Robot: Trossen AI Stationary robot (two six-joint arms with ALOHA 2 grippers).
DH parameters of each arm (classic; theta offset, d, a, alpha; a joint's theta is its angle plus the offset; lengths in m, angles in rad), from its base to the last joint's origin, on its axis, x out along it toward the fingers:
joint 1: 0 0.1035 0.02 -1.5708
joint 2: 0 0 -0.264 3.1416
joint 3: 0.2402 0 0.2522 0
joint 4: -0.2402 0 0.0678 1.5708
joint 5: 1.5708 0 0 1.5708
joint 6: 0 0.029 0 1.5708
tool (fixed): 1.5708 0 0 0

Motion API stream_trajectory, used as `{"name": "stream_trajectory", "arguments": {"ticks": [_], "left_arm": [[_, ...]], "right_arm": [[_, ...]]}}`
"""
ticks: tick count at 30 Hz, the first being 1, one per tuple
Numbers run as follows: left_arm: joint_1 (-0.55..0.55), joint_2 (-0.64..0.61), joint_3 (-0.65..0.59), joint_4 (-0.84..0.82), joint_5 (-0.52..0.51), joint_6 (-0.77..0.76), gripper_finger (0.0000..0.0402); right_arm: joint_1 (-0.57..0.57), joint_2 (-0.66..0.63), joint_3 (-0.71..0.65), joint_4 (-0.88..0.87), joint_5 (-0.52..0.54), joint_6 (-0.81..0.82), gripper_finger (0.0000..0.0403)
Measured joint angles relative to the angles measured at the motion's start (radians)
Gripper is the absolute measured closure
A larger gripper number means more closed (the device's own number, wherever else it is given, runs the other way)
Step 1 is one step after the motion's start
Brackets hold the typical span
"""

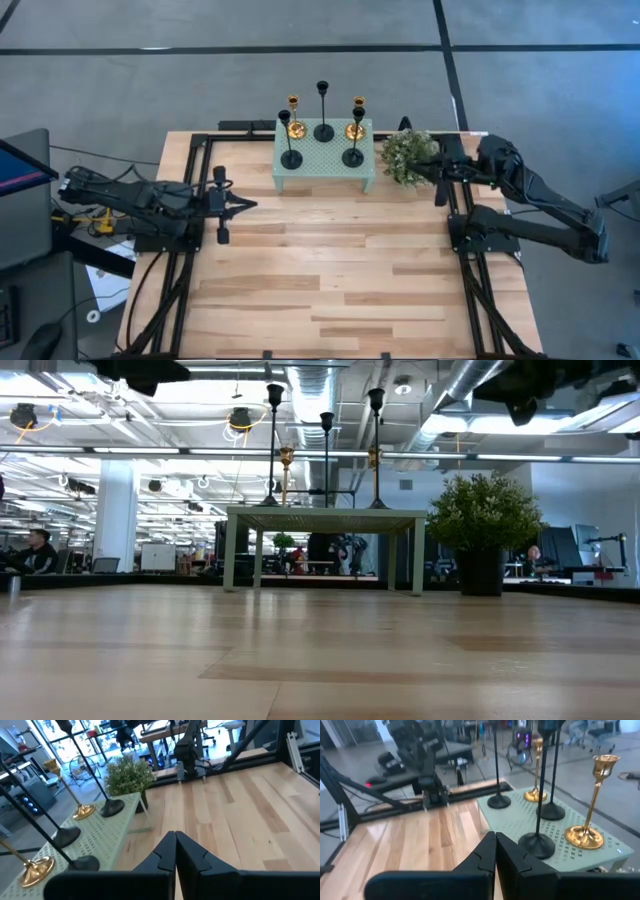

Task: Pick & Place candle stick holders
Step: Return to Home Position

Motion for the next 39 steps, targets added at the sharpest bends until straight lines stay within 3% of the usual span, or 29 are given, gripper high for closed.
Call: {"name": "stream_trajectory", "arguments": {"ticks": [19,30,39], "left_arm": [[0.0,-0.398,-0.23,0.032,0.012,-0.05,0.0398],[0.0,-0.397,-0.309,0.051,0.027,-0.13,0.0397],[0.0,-0.396,-0.369,0.091,0.03,-0.151,0.0397]], "right_arm": [[0.014,-0.353,-0.262,0.087,0.001,0.063,0.0403],[0.015,-0.523,-0.352,0.097,-0.001,0.086,0.0403],[0.036,-0.53,-0.486,0.213,-0.003,0.125,0.0403]]}}
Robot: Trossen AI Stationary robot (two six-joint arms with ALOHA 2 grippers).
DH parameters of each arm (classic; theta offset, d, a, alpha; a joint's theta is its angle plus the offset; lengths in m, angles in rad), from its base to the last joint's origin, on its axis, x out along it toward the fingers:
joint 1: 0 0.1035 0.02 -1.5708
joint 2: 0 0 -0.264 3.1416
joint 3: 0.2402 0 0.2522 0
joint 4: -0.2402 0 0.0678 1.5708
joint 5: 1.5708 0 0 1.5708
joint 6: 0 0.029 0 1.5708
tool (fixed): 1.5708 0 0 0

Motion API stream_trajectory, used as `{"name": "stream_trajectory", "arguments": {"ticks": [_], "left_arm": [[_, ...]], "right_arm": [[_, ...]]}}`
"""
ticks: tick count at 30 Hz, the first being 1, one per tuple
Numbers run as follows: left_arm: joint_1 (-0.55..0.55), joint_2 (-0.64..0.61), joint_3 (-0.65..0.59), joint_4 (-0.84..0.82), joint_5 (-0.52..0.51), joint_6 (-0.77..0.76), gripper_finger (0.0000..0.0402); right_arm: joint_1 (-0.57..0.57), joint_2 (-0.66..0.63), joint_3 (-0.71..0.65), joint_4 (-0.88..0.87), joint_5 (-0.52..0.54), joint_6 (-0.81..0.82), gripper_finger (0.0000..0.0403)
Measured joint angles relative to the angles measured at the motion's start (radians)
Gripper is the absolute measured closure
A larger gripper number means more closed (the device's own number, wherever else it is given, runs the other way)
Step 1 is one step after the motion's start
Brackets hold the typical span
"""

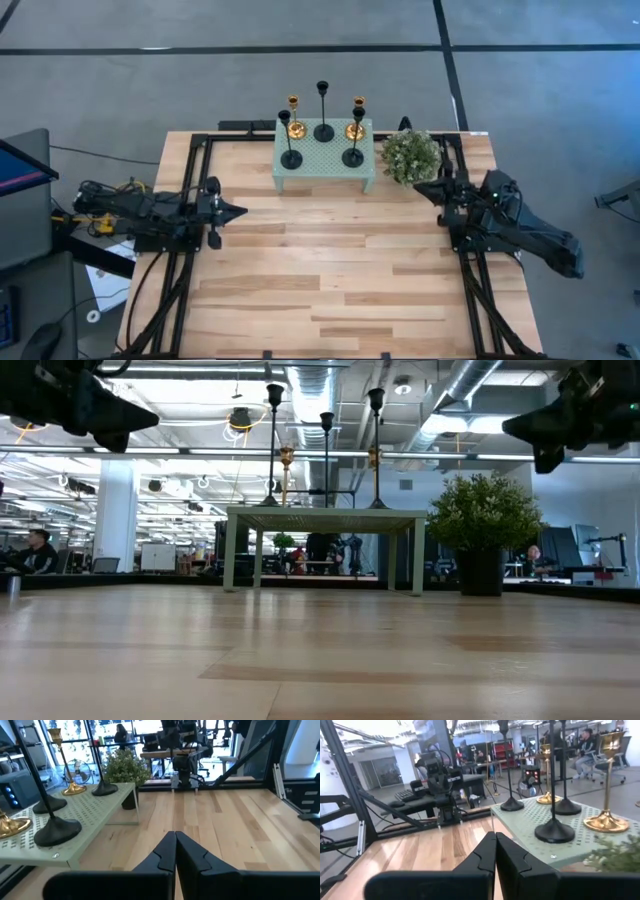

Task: Pick & Place candle stick holders
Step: Return to Home Position

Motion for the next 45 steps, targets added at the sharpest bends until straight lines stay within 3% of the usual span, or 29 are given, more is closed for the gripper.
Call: {"name": "stream_trajectory", "arguments": {"ticks": [14,31,45], "left_arm": [[0.0,0.0,-0.056,0.028,-0.003,-0.014,0.0396],[0.0,0.0,-0.162,0.072,-0.061,-0.012,0.0396],[0.0,0.003,-0.166,0.088,-0.075,-0.011,0.0395]], "right_arm": [[0.043,0.0,-0.19,0.289,0.045,-0.046,0.0403],[0.043,0.003,-0.199,0.206,0.057,-0.123,0.0403],[0.042,0.003,-0.199,0.204,0.06,-0.143,0.0403]]}}
